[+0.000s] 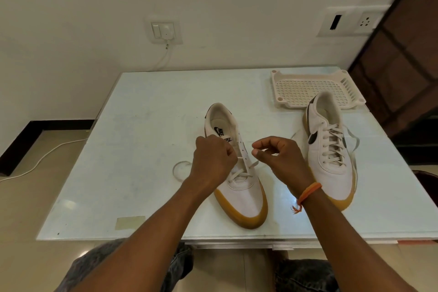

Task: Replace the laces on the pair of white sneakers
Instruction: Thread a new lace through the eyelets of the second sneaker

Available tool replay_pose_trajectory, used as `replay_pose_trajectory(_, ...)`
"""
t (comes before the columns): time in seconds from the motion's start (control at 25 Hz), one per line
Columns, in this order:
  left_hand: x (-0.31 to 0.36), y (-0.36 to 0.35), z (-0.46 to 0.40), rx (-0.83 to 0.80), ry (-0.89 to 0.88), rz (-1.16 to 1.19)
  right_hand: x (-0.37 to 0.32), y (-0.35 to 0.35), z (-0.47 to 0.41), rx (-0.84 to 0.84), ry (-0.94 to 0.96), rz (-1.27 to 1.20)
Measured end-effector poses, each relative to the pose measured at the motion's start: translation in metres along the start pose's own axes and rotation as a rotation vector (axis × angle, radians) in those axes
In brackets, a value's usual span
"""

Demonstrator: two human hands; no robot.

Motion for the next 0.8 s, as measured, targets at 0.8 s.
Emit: replay_pose_trajectory(0.8, -0.008, -0.026, 0.000, -0.084, 0.188, 0.305, 0.016, -0.010, -0.001, -0.088, -0.059, 0.003)
Point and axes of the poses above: each hand's wrist, its own z-axis away from the middle knuckle, its own y-axis out of the back of the hand, x = y × z, the point moved 5 cm from there along -z, towards the middle knuckle, and after that the axes turned 5 degrees about -x, right-handed, at the moved point
